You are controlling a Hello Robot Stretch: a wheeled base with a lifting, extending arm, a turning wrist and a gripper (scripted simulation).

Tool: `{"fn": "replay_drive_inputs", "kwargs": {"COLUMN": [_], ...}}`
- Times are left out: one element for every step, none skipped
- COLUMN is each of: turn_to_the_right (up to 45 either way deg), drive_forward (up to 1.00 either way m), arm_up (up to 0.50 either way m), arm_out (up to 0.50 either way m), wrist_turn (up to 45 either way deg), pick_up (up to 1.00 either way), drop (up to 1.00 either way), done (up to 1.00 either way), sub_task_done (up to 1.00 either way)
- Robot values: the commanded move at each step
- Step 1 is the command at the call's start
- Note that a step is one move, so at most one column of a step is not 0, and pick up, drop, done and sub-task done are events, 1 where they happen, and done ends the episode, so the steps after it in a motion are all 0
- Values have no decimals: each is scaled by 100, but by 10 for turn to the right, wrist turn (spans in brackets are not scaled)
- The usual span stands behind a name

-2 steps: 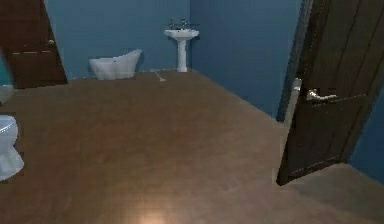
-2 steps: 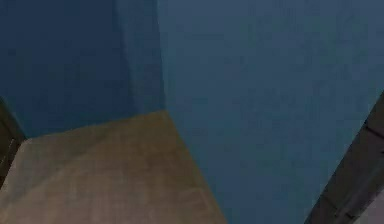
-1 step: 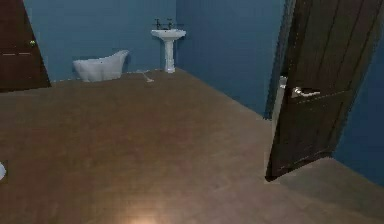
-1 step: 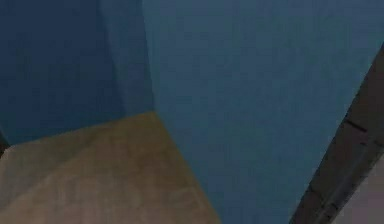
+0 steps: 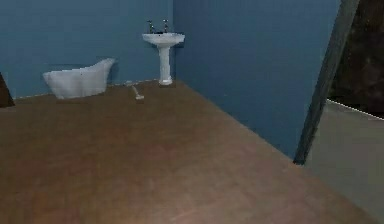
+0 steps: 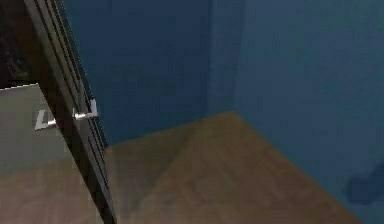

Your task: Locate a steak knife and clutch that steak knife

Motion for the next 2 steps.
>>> {"fn": "replay_drive_inputs", "kwargs": {"turn_to_the_right": [0, 420], "drive_forward": [50, 0], "arm_up": [0, 0], "arm_out": [0, 0], "wrist_turn": [0, 0], "pick_up": [0, 0], "drop": [0, 0], "done": [0, 0], "sub_task_done": [0, 0]}}
